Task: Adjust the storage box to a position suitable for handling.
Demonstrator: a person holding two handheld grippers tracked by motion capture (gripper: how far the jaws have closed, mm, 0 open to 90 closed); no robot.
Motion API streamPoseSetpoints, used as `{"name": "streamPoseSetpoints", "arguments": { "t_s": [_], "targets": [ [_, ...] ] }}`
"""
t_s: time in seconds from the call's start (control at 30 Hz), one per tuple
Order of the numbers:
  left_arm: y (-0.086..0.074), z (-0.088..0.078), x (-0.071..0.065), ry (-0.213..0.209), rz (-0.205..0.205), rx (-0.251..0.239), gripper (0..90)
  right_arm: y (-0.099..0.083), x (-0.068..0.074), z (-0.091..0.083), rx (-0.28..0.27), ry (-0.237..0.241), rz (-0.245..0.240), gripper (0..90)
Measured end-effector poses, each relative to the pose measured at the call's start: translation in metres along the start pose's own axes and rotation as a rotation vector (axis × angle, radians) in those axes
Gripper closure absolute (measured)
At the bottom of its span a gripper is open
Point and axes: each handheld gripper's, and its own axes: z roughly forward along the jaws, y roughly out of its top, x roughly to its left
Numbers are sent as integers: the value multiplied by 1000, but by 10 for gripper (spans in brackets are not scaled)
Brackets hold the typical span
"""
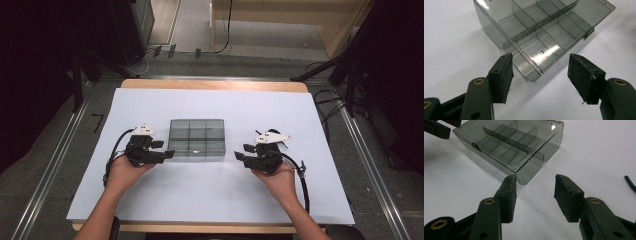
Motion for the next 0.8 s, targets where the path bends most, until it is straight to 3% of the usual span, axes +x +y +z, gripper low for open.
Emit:
{"name": "streamPoseSetpoints", "arguments": {
  "t_s": [0.27,0.47,0.8],
  "targets": [
    [-3,0,-3,39,31,3,406,-3,5,-1,-14,-7,3,561],
    [-7,3,-4,22,31,21,415,-5,9,5,-7,3,12,585],
    [-11,3,-2,14,21,14,450,-8,23,20,18,-4,-16,656]
  ]
}}
